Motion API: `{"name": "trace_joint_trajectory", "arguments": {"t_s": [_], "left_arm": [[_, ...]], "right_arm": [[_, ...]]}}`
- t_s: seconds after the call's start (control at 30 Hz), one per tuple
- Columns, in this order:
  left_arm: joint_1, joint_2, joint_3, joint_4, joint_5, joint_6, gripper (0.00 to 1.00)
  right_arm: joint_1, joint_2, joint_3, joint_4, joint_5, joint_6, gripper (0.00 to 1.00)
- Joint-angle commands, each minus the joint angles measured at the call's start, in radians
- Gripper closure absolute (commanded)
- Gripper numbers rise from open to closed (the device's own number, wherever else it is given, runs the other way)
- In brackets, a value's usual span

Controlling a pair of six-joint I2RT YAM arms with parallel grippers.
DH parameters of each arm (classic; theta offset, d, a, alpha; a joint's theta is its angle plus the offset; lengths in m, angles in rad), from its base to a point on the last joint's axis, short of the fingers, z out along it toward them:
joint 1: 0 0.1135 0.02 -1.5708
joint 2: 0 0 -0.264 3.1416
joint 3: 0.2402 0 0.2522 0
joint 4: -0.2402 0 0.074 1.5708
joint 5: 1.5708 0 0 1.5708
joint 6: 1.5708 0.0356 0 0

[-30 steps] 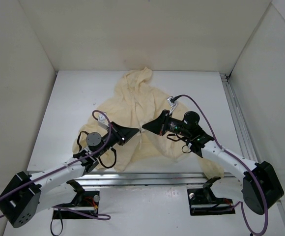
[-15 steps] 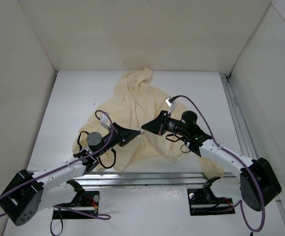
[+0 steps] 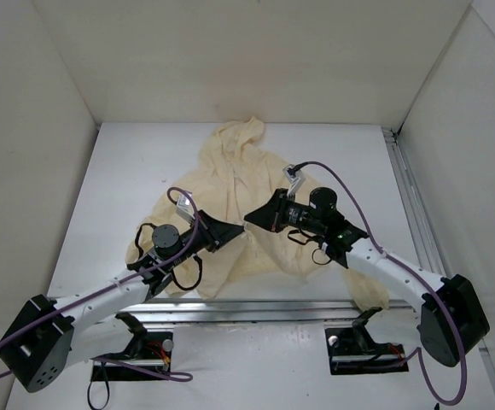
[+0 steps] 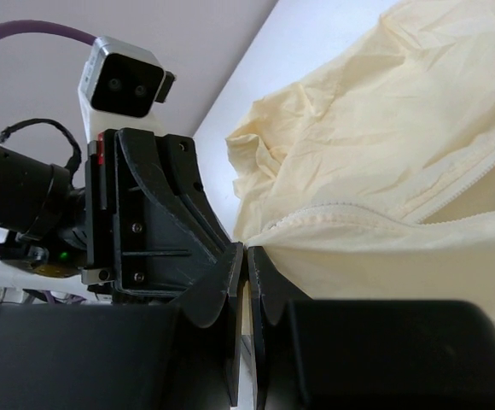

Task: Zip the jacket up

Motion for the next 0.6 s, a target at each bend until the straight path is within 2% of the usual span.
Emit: {"name": "trace_joint_trajectory", "arguments": {"t_s": [0.0, 0.2, 0.37, 0.57], "left_arm": [[-0.018, -0.032, 0.063, 0.086, 0.044, 0.012, 1.00], [0.002, -0.054, 0.024, 0.106, 0.035, -0.032, 1.00], [0.011, -0.063, 0.014, 0.114, 0.035, -0.060, 1.00], [0.011, -0.075, 0.022, 0.071, 0.021, -0.063, 1.00]], "right_arm": [[0.017, -0.023, 0.066, -0.093, 0.044, -0.083, 1.00], [0.017, -0.031, 0.135, -0.259, 0.099, -0.163, 0.98], [0.003, -0.040, 0.175, -0.352, 0.149, -0.197, 0.77], [-0.031, -0.041, 0.267, -0.495, 0.188, -0.247, 0.56]]}}
